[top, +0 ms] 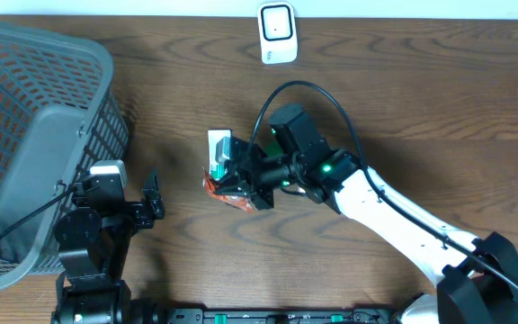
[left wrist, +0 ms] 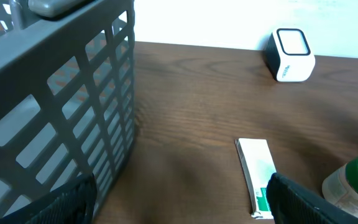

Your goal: Scan the item barcode

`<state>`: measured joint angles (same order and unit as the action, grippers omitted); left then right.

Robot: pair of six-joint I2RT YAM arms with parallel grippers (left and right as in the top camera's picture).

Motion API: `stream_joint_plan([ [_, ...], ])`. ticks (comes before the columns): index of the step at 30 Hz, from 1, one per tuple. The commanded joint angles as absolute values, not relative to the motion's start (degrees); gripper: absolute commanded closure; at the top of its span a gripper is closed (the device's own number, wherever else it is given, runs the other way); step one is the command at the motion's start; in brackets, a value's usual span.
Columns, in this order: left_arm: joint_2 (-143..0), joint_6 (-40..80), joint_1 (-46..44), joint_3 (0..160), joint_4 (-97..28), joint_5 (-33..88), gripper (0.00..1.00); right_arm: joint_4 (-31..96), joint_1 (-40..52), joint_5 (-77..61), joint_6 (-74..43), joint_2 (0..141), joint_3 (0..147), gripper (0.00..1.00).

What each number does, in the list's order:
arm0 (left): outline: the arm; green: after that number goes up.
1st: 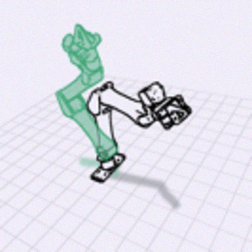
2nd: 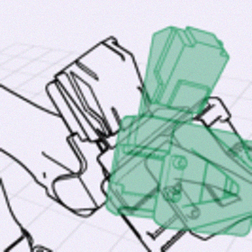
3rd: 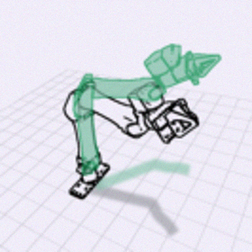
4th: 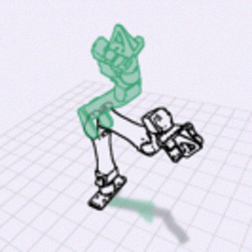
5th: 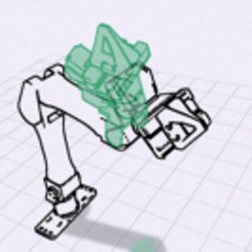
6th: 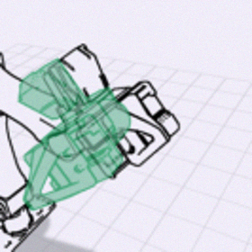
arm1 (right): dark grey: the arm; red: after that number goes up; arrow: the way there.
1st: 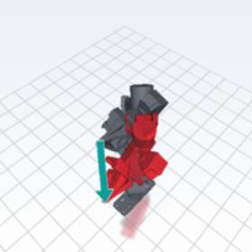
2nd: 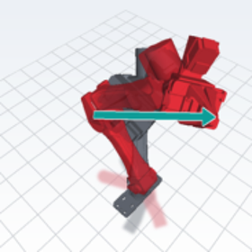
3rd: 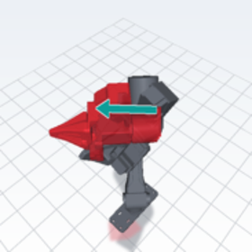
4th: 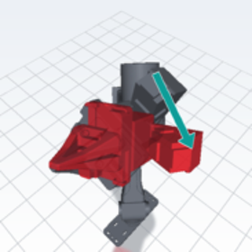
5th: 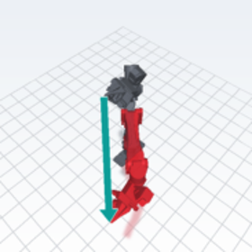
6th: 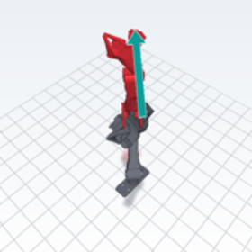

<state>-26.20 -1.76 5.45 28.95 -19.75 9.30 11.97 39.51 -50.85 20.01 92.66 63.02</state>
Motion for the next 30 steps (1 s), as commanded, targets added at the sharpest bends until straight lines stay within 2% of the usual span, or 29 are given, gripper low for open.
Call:
stream_joint_plan([
  [1, -26.11, -2.57, 5.32, 28.93, -19.75, 9.85, 0.12, 7.18, 38.70, -56.42, 18.83, 96.51, 62.65, 0.99],
  [8, -26.11, -2.57, 5.32, 28.93, -19.75, 9.85, 0.12, -8.14, 38.54, -78.61, 16.29, 106.96, 62.65, 0.99],
  [13, -26.11, -2.57, 5.32, 28.93, -19.75, 9.85, 0.12, -13.96, 38.28, -84.86, 11.14, 113.45, 62.65, 0.99],
  [17, -26.11, -2.57, 5.32, 28.93, -19.75, 9.85, 0.12, -13.85, 38.28, -86.52, 11.16, 115.31, 62.65, 0.96],
  [23, -26.11, -2.57, 5.32, 28.93, -19.75, 9.85, 0.12, -13.87, 38.33, -86.50, 11.14, 115.39, 62.65, 0.97],
  [30, -26.11, -2.57, 5.32, 28.93, -19.75, 9.85, 0.12, -6.72, 38.57, -87.64, 11.27, 115.42, 62.52, 0.98],
])
